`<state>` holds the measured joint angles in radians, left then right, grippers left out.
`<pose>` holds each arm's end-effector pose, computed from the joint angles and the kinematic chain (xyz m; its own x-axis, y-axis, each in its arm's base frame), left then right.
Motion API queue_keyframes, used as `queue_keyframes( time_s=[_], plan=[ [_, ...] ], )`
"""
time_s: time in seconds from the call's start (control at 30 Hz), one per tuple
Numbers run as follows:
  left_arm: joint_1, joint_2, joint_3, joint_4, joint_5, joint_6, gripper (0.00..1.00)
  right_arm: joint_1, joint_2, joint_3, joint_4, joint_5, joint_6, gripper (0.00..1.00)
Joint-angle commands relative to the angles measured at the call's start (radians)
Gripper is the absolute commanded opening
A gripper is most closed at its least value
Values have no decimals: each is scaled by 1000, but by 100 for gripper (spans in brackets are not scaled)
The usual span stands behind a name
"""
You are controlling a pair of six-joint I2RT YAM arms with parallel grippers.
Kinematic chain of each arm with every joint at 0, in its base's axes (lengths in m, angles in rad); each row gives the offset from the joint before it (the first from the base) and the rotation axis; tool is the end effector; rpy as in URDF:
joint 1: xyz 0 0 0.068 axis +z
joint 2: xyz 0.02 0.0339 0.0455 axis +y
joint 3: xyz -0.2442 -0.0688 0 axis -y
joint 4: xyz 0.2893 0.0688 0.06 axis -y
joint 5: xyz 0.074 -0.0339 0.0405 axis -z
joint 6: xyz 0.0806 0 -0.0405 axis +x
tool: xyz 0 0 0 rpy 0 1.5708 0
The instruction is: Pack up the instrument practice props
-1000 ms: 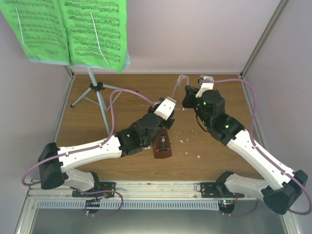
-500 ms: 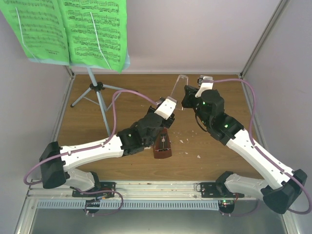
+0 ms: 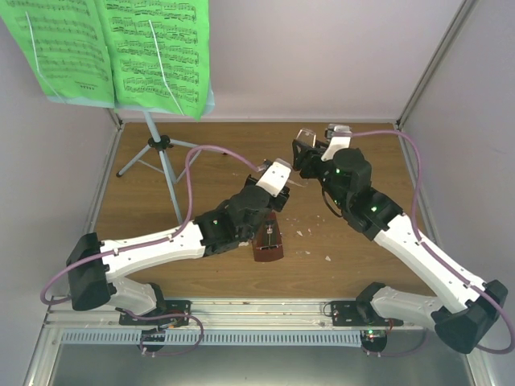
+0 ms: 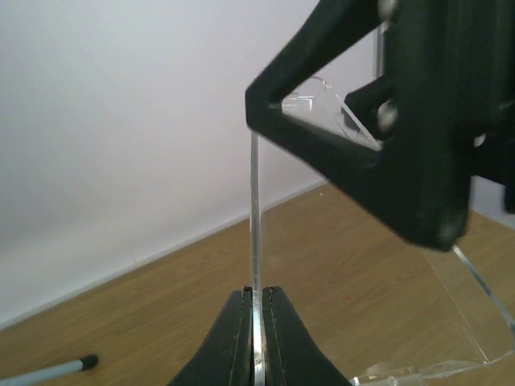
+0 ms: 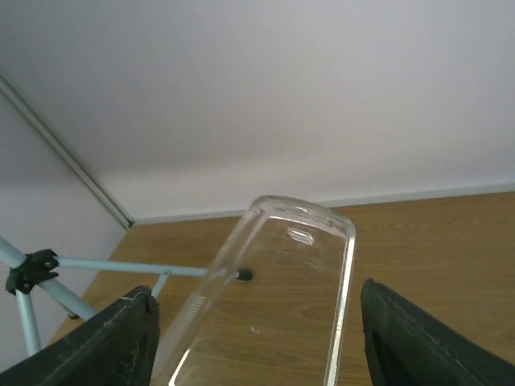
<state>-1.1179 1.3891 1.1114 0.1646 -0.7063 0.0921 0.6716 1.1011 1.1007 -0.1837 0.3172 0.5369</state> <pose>0.2243 -0.3413 0.3168 -0.0122 0.1850 -0.9827 0.4047 0.8996 0.1643 0.2872 0.1961 0.3636 -0.3028 0.3801 -0.8740 -0.2284 0.8613 0.4538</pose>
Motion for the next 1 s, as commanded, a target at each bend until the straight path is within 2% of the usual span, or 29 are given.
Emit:
queue_keyframes(
  time_s=[0.0, 0.1, 0.17, 0.3, 0.43, 0.6, 0.7, 0.8, 0.97],
  plan=[
    [37, -30, 21, -48, 58, -156, 0, 7, -71, -28, 18, -9, -34, 74],
    [76, -72, -18, -85, 138, -249, 0, 0, -161, -78, 28, 18, -53, 91],
    [111, -109, -51, -108, 218, -321, 0, -36, -224, -111, 49, -54, -61, 99],
    [220, -213, -143, -120, 475, -491, 0, -146, -328, -173, 149, -367, -58, 99],
    [318, -346, -269, 3, 762, -640, 0, -228, -347, -223, 248, -628, -19, 100],
    [433, -411, -349, 147, 1089, -782, 0, -254, -386, -342, 547, -870, 62, 100],
    [451, -424, -385, 270, 1211, -851, 0, -253, -391, -389, 703, -934, 140, 100],
    [454, -419, -397, 367, 1298, -891, 0, -254, -379, -418, 776, -946, 192, 100],
    [454, -420, -434, 529, 1360, -964, 0, -240, -315, -465, 1001, -1007, 335, 100]
  ],
)
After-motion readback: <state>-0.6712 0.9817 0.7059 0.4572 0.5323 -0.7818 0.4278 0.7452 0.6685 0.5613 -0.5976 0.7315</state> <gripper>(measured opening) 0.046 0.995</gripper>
